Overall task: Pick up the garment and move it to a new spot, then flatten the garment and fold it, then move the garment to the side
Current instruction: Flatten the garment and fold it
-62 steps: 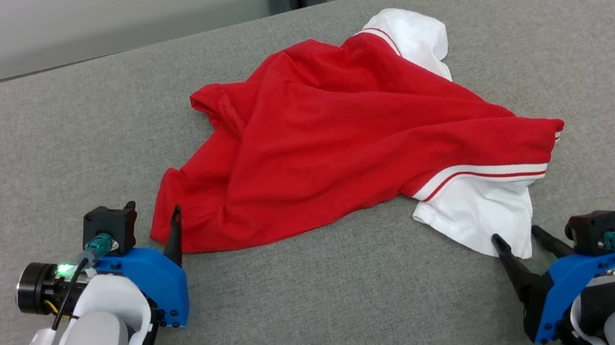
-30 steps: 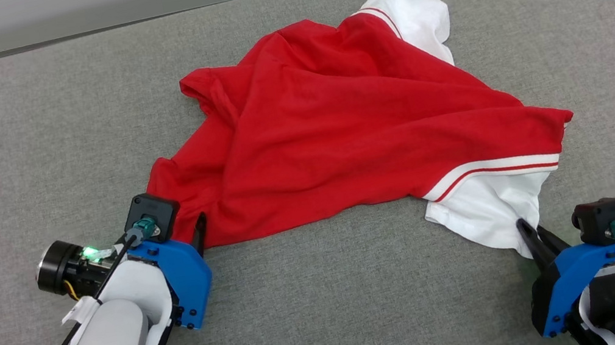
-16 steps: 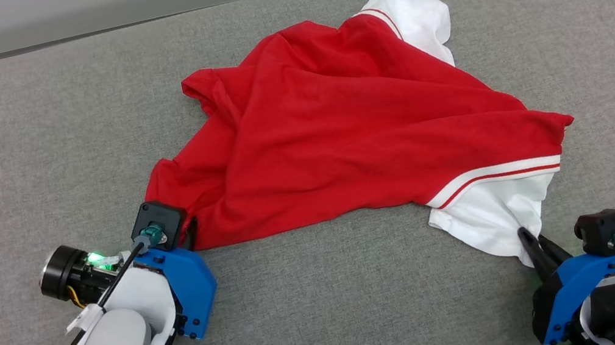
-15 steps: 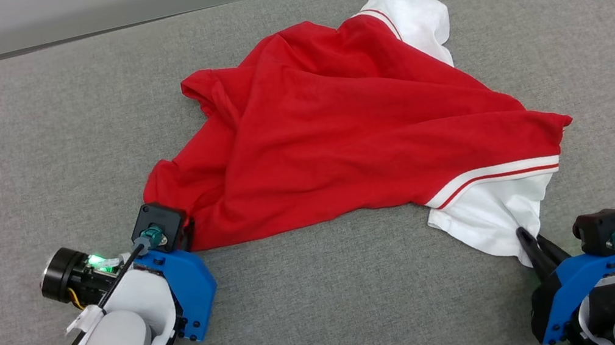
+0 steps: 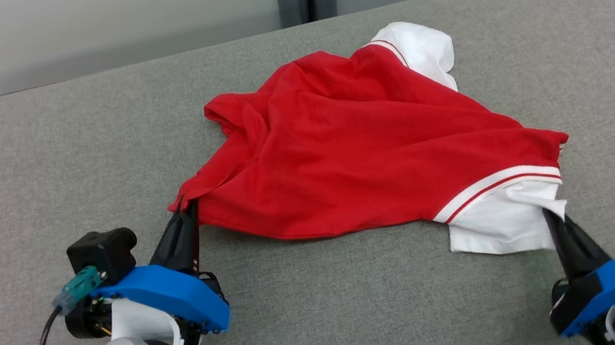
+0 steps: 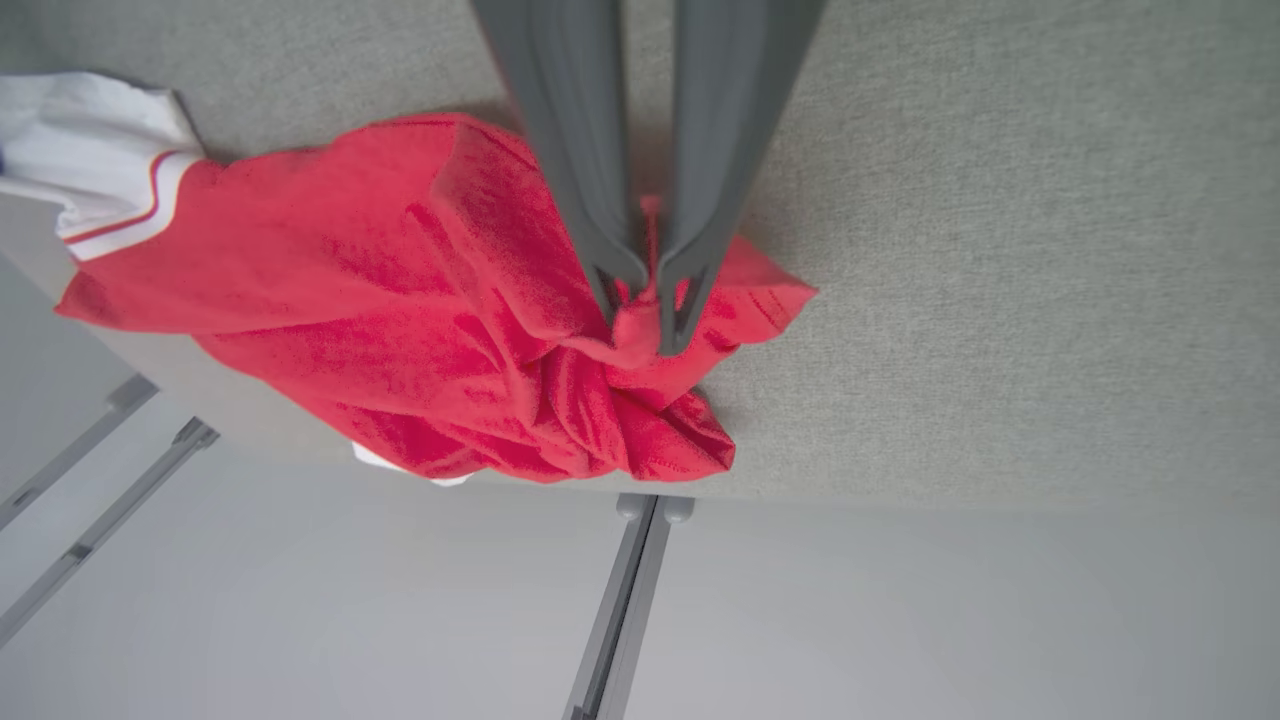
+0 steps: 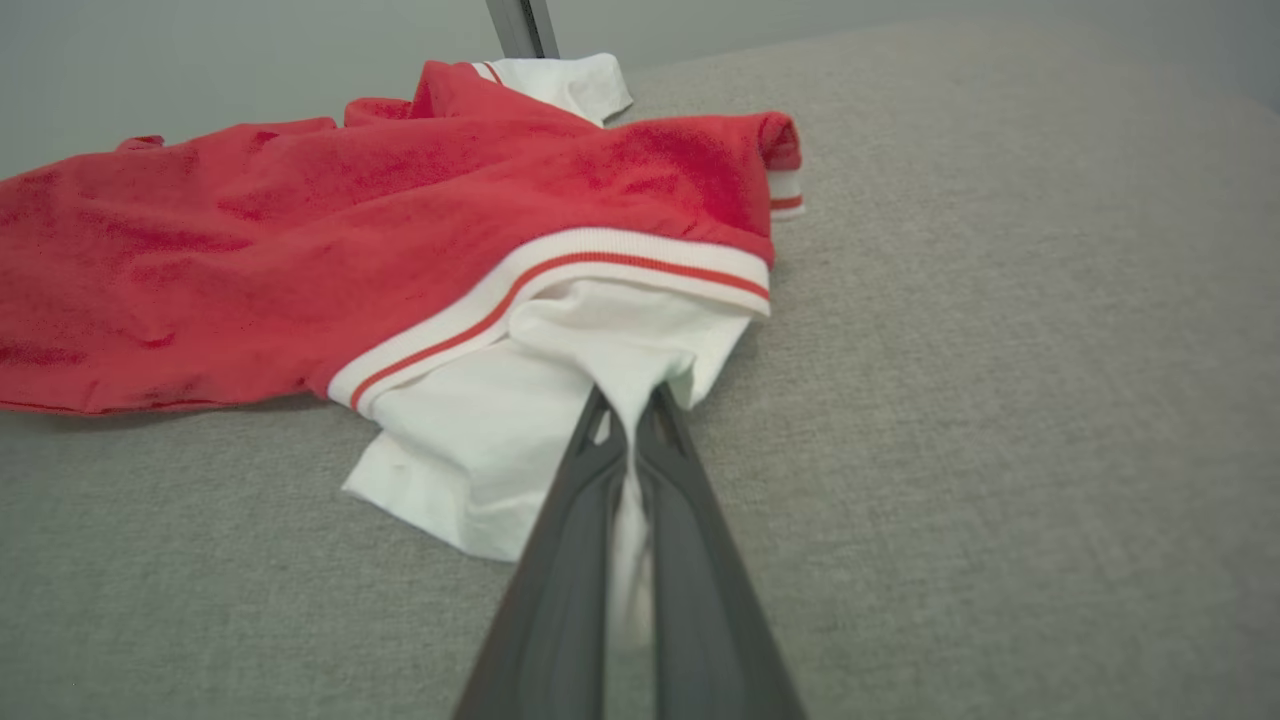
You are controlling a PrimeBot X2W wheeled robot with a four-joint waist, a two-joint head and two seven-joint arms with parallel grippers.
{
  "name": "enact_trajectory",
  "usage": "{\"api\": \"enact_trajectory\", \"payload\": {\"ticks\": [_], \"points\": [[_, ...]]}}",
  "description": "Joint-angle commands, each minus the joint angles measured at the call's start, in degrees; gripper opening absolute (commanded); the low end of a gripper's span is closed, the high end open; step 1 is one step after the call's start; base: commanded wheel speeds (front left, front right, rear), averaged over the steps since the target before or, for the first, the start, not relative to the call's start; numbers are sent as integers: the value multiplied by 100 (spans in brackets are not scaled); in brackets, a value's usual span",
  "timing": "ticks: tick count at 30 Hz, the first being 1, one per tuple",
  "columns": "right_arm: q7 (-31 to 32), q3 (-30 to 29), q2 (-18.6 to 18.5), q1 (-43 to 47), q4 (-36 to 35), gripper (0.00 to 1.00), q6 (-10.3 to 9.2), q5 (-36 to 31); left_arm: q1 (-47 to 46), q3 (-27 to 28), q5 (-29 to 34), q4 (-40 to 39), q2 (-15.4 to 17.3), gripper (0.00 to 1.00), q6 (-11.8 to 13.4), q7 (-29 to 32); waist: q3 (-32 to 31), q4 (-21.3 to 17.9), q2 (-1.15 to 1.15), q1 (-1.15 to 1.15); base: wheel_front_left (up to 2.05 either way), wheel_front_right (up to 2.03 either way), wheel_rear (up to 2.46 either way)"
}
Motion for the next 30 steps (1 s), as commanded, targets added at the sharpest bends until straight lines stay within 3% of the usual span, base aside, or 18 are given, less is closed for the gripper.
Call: {"api": "enact_trajectory", "payload": {"ticks": [1,8,16,20,24,30], "points": [[66,-57,-12,127,-357,0,-1,86,166,167,-373,-112,-145,0,-73,-66,-99,-9,-1,-1,0,0,0],[1718,-931,-19,-176,-2754,0,-1,195,587,677,-1803,-761,-514,0,-231,158,-373,23,-1,-1,0,0,0],[2294,-1369,-16,-640,-3962,0,-1,527,794,1287,-3570,-1821,-847,0,-25,744,-550,5,-1,-1,0,0,0],[2508,-1280,-14,-1208,-4255,0,-1,530,533,1478,-4344,-2347,-858,0,388,1348,-603,-23,-1,-1,0,0,0],[2737,-1225,-83,-1908,-4356,0,-1,609,68,1709,-4873,-2851,-878,0,1018,1746,-578,-38,-1,-1,0,0,0],[3079,-1198,-309,-3002,-3879,0,-1,998,-819,1866,-5219,-3119,-938,0,1818,1882,-237,14,-1,-1,0,0,0]]}}
